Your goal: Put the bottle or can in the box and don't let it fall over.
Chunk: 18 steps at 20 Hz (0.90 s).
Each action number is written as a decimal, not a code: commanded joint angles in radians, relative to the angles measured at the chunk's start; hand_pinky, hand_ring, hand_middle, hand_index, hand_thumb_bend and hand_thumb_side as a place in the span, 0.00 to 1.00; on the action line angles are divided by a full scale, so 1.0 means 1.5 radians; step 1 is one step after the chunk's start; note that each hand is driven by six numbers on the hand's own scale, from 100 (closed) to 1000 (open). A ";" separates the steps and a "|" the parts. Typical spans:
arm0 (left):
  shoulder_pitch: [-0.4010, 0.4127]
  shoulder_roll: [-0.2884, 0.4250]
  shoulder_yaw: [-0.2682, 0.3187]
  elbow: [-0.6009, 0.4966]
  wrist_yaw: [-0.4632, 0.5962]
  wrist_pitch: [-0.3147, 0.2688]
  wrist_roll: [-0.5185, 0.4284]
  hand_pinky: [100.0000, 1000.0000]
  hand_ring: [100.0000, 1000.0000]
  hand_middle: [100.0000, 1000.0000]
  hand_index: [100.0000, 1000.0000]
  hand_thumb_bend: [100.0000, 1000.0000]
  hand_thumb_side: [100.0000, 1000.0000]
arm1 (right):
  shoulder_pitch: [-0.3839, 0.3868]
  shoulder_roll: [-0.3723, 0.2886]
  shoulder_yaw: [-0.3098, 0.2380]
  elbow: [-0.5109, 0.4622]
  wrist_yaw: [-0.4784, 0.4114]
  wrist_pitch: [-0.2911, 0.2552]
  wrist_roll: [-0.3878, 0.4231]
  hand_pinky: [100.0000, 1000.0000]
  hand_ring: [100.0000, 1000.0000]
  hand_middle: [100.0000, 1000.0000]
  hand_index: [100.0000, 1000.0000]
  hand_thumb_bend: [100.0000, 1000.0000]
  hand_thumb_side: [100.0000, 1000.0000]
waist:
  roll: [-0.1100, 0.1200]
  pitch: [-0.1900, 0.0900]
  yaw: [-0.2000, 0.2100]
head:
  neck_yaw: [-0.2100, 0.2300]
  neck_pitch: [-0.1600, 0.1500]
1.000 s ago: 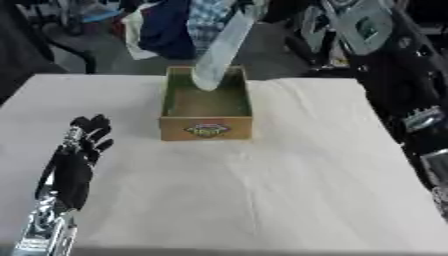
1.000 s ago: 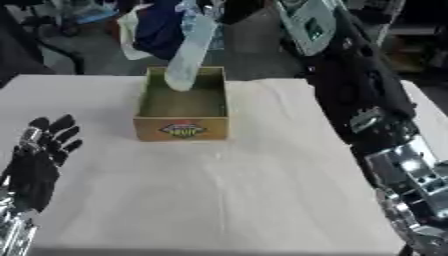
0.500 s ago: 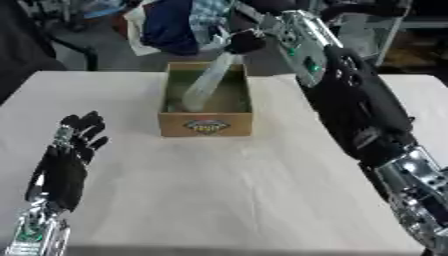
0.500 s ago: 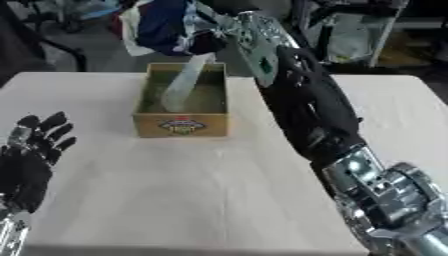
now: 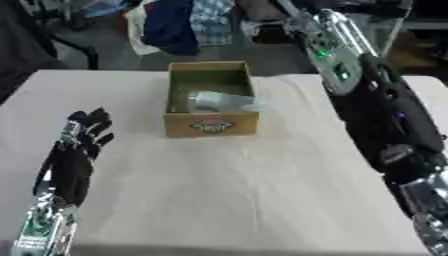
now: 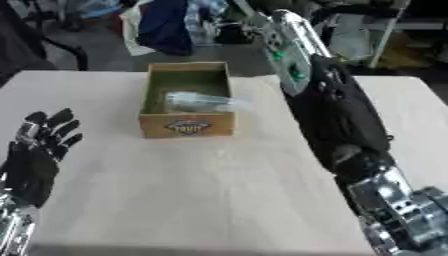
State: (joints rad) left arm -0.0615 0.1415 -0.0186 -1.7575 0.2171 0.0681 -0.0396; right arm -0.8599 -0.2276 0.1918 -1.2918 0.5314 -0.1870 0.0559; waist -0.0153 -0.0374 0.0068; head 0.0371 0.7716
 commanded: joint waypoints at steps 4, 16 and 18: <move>0.000 0.017 0.014 -0.018 -0.006 -0.004 0.011 0.92 0.93 0.94 0.74 0.00 0.83 | 0.221 -0.046 -0.021 -0.256 -0.316 0.048 -0.016 0.89 0.88 0.85 0.91 0.00 0.47 | -0.002 0.007 -0.020 | 0.033 -0.001; 0.001 0.012 0.019 -0.017 -0.013 -0.006 0.014 0.92 0.92 0.94 0.74 0.00 0.87 | 0.533 0.025 -0.059 -0.310 -0.396 0.034 -0.073 0.87 0.82 0.78 0.85 0.00 0.60 | 0.006 0.005 -0.053 | 0.015 -0.001; 0.001 0.012 0.018 -0.018 -0.015 -0.007 0.013 0.92 0.92 0.94 0.74 0.00 0.86 | 0.547 0.027 -0.054 -0.301 -0.392 0.037 -0.081 0.86 0.82 0.78 0.85 0.00 0.59 | 0.008 0.005 -0.055 | 0.015 -0.001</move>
State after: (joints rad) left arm -0.0524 0.1496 0.0039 -1.7638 0.1985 0.0619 -0.0208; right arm -0.0327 -0.1857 0.1118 -1.7364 -0.0623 -0.1319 -0.0536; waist -0.0037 -0.0234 -0.0756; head 0.0628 0.7717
